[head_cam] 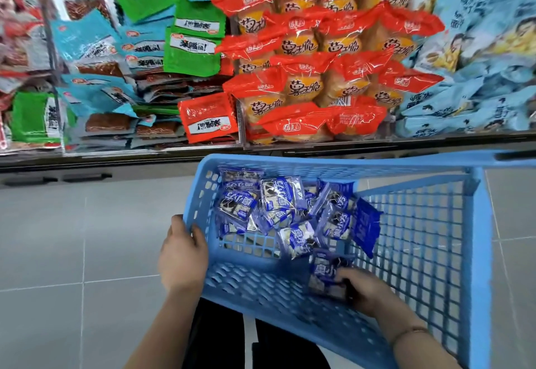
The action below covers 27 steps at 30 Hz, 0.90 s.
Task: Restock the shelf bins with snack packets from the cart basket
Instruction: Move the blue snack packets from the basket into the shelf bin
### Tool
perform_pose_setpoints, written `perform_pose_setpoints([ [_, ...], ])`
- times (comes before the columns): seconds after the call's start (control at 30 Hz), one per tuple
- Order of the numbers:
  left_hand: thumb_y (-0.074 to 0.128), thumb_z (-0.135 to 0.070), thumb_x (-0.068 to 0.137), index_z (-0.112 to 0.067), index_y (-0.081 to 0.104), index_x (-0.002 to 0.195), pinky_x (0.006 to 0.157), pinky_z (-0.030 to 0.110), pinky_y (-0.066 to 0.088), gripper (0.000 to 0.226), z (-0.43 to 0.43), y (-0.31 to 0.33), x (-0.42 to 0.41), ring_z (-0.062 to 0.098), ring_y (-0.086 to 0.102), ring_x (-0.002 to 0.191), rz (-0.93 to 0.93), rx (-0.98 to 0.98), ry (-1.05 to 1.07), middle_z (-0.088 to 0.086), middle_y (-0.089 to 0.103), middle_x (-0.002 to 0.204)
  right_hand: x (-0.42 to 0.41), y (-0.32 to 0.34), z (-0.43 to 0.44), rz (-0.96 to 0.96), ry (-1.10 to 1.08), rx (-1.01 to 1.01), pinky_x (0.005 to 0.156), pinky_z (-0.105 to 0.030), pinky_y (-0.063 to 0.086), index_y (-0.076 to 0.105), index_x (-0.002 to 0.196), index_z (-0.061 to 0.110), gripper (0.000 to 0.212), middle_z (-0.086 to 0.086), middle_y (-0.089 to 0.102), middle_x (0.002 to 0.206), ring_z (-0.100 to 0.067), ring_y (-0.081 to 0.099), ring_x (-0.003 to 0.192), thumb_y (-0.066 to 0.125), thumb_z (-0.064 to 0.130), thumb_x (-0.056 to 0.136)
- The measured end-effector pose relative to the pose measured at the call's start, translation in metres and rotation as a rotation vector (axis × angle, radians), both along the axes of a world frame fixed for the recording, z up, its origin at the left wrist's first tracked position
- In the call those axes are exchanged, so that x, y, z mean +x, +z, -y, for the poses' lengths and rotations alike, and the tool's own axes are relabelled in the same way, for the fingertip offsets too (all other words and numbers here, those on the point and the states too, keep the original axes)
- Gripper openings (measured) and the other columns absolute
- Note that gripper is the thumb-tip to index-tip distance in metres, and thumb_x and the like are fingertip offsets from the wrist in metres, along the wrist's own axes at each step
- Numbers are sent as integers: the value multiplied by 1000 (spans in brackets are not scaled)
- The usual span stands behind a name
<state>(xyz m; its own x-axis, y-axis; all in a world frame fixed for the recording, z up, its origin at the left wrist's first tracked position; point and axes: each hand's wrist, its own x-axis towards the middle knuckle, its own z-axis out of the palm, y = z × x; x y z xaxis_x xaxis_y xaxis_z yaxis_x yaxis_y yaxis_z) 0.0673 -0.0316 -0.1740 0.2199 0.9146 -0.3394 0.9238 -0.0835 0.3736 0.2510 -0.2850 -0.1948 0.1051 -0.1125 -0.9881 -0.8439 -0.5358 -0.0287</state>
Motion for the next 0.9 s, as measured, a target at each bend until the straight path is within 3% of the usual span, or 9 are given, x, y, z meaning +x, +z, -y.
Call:
perform_pose_setpoints([
  [0.1, 46, -18, 96, -7, 37, 90, 57, 40, 37, 16, 0, -1, -1, 45, 56, 72, -2, 1, 6, 25, 59, 83, -1, -5, -2, 141, -133, -67, 77, -46, 47, 53, 76, -3, 12, -24, 58, 80, -35, 57, 76, 43, -10, 78],
  [0.2, 46, -18, 95, -7, 36, 89, 57, 40, 38, 16, 0, -2, -1, 45, 56, 71, -4, 1, 2, 25, 59, 82, -9, -6, -20, 11, -545, 41, 61, -45, 56, 52, 82, 0, 20, -29, 59, 76, -39, 61, 67, 34, -9, 79],
  [0.27, 45, -18, 95, -7, 36, 90, 57, 40, 39, 16, 0, -1, -1, 44, 57, 71, -11, 2, 4, 24, 59, 82, -18, -14, -39, -19, -672, 80, 50, -46, 56, 53, 95, 0, 27, -28, 63, 78, -40, 61, 70, 31, -10, 82],
  [0.33, 45, -19, 96, -8, 36, 89, 57, 40, 39, 16, 0, -1, -1, 44, 57, 72, -17, 3, 6, 24, 59, 82, -26, -25, -57, -10, -699, 72, 46, -38, 55, 50, 91, 2, 23, -22, 61, 74, -34, 54, 72, 29, -7, 89],
  [0.43, 45, -19, 96, -10, 34, 87, 56, 39, 37, 17, 0, -1, 0, 44, 56, 71, -7, 13, 6, 23, 59, 81, -34, -45, -74, 19, -748, 82, 57, -33, 51, 48, 75, 5, 24, -14, 56, 71, -29, 51, 66, 33, 1, 94],
  [0.53, 45, -19, 96, -9, 34, 88, 57, 41, 40, 16, 0, -1, 0, 44, 56, 70, -5, 21, -1, 23, 59, 81, -37, -60, -83, 24, -782, 115, 71, -40, 51, 54, 88, 9, 9, -12, 60, 84, -29, 56, 72, 49, 15, 92],
  [0.6, 45, -19, 96, -7, 37, 90, 58, 43, 43, 15, 1, -2, -1, 44, 56, 71, -9, 22, 6, 23, 59, 82, -37, -67, -86, 15, -786, 82, 77, -39, 52, 56, 97, 12, 11, -9, 61, 91, -27, 58, 75, 60, 19, 88],
  [0.73, 44, -19, 96, -8, 37, 90, 59, 45, 46, 15, 0, 1, 1, 44, 57, 71, 6, 17, 4, 24, 59, 82, -37, -71, -86, -23, -794, 6, 60, -33, 53, 54, 86, 12, 28, -5, 50, 69, -21, 50, 57, 77, 25, 76],
  [0.9, 47, -16, 94, -5, 43, 96, 66, 46, 46, 12, 0, 4, 3, 43, 57, 81, -1, -9, 15, 23, 61, 90, -38, -56, -85, 22, -855, 92, 56, -30, 53, 58, 103, 15, 26, -8, 62, 68, -24, 57, 60, 71, 21, 81],
])
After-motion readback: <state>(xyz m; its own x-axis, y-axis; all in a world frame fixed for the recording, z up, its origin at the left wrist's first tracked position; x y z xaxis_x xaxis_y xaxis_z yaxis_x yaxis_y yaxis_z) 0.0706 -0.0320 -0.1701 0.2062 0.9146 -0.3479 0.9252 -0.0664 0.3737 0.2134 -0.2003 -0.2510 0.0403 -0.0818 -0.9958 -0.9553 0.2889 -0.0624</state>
